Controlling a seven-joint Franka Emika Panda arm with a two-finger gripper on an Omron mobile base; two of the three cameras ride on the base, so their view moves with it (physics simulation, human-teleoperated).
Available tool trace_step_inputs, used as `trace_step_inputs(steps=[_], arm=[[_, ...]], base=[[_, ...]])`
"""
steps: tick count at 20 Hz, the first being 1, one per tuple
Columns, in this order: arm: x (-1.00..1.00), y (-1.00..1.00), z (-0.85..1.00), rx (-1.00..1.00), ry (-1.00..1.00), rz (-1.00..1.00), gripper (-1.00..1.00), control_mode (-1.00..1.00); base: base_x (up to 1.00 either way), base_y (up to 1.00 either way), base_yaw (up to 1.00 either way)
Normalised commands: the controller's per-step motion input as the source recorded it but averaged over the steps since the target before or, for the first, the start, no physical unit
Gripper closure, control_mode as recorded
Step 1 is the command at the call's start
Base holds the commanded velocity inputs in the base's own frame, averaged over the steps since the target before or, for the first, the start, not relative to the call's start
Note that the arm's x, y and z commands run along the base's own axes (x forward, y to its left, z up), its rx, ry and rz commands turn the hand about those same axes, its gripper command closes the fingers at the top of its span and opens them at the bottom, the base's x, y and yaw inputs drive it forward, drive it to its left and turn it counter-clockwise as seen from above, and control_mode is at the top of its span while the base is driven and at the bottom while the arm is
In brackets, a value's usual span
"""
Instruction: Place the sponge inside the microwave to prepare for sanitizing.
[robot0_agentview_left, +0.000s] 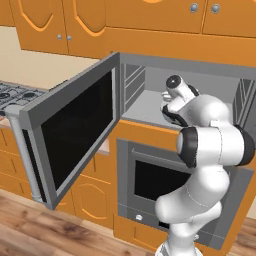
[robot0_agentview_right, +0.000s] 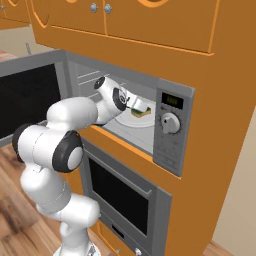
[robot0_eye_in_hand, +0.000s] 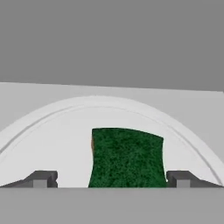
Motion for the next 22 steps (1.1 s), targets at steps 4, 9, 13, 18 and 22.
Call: trace_step_inputs(steps=[4,9,13,18,22], arm=[[-0.37,0.05,0.42,0.00,0.00,0.00,-1.00,-1.00],[-0.54,0.10,0.41,0.00,-0.01,0.00,-1.00,-1.00],[-0.77,0.22,0.19,0.00,-0.04,0.00,-1.00,-1.00],[-1.00,0.30,0.08,-0.01,-0.13,0.01,-1.00,-1.00],[-1.00,0.31,0.22,-0.03,-0.13,0.03,-1.00,-1.00]], base=[[0.00,0.00,0.00],[0.00,0.00,0.00],[0.00,0.00,0.00],[0.00,0.00,0.00],[0.00,0.00,0.00]])
